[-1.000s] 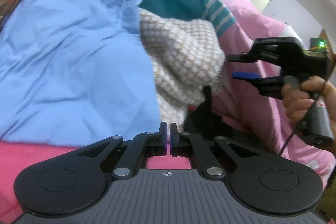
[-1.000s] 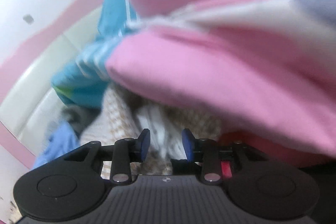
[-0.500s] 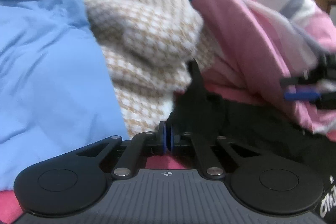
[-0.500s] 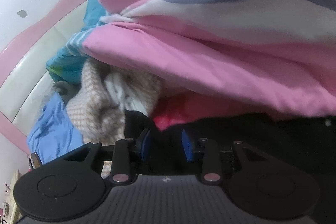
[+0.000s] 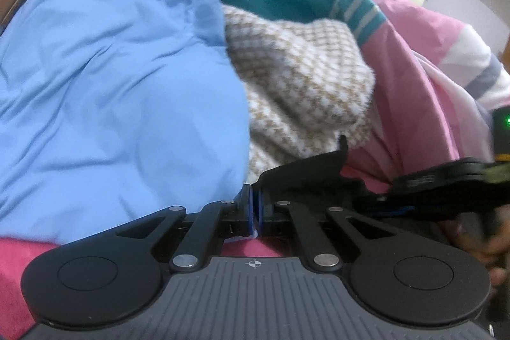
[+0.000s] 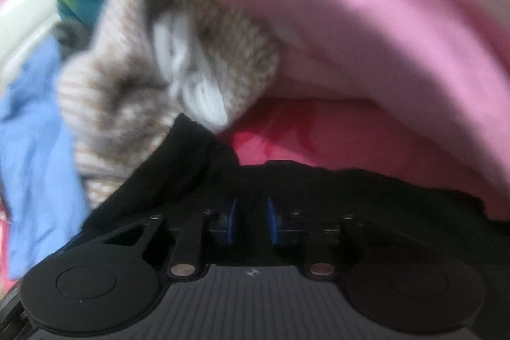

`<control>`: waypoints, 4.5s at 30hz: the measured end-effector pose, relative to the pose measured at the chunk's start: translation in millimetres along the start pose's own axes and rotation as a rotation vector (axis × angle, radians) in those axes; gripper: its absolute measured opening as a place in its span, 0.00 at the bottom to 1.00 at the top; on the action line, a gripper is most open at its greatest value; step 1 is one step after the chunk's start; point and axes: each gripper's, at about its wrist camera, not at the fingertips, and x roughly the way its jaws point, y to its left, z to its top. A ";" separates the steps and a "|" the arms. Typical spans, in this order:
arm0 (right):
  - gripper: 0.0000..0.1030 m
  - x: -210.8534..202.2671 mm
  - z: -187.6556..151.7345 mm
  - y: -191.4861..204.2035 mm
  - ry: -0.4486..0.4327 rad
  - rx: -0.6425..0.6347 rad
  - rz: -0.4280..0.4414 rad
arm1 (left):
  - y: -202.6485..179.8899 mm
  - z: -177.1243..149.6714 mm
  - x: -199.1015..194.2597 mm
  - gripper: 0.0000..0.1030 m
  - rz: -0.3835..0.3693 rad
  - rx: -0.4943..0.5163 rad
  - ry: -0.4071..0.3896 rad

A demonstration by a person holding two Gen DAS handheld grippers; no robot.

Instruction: Fold clothes

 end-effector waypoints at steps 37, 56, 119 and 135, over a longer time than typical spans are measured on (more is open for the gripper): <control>0.19 -106.9 8.9 -54.5 -0.244 0.347 -0.002 | 29.3 -1.9 2.6 0.07 -0.102 -0.182 0.023; 0.19 -400.5 -178.4 -169.1 -0.534 0.565 -0.198 | -11.2 26.6 -48.0 0.66 -0.012 0.030 -0.093; 0.09 -40.0 -35.2 -128.2 -0.185 -0.386 -0.353 | -135.2 -53.7 36.4 0.33 -0.320 0.203 0.259; 0.35 -157.2 -36.6 -169.9 -0.291 -0.024 -0.128 | -134.0 -52.1 37.1 0.33 -0.323 0.198 0.263</control>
